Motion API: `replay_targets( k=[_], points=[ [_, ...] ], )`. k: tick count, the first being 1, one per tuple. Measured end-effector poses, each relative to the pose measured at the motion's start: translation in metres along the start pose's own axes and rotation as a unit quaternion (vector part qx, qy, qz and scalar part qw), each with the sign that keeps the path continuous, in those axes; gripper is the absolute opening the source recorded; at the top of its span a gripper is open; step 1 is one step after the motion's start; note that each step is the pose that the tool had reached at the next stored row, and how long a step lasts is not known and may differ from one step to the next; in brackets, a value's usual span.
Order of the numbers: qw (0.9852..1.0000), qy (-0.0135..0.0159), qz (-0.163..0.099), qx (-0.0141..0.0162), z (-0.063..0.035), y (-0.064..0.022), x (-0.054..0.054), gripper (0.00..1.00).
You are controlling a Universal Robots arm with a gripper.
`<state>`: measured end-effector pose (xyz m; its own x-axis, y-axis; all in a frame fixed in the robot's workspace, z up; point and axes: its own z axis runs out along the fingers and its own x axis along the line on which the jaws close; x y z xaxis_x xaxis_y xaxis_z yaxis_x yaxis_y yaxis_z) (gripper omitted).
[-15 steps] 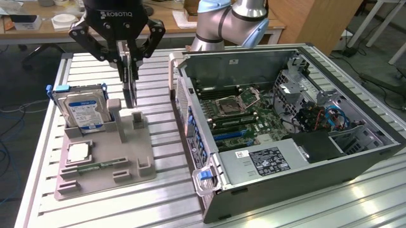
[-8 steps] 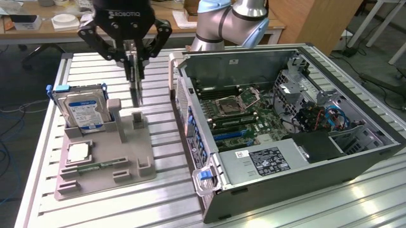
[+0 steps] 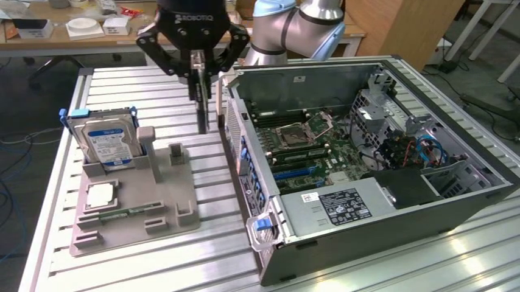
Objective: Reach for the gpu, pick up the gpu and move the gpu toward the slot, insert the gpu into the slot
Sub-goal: 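Pick up the gpu and move the gpu toward the slot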
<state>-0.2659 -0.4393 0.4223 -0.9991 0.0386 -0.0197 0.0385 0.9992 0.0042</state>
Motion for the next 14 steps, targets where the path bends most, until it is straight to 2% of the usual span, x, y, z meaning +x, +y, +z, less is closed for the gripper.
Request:
replay_targets(
  k=[14],
  points=[
    [1.0,0.0,0.0,0.0,0.0013,0.0025,-0.063,0.27]
  ],
)
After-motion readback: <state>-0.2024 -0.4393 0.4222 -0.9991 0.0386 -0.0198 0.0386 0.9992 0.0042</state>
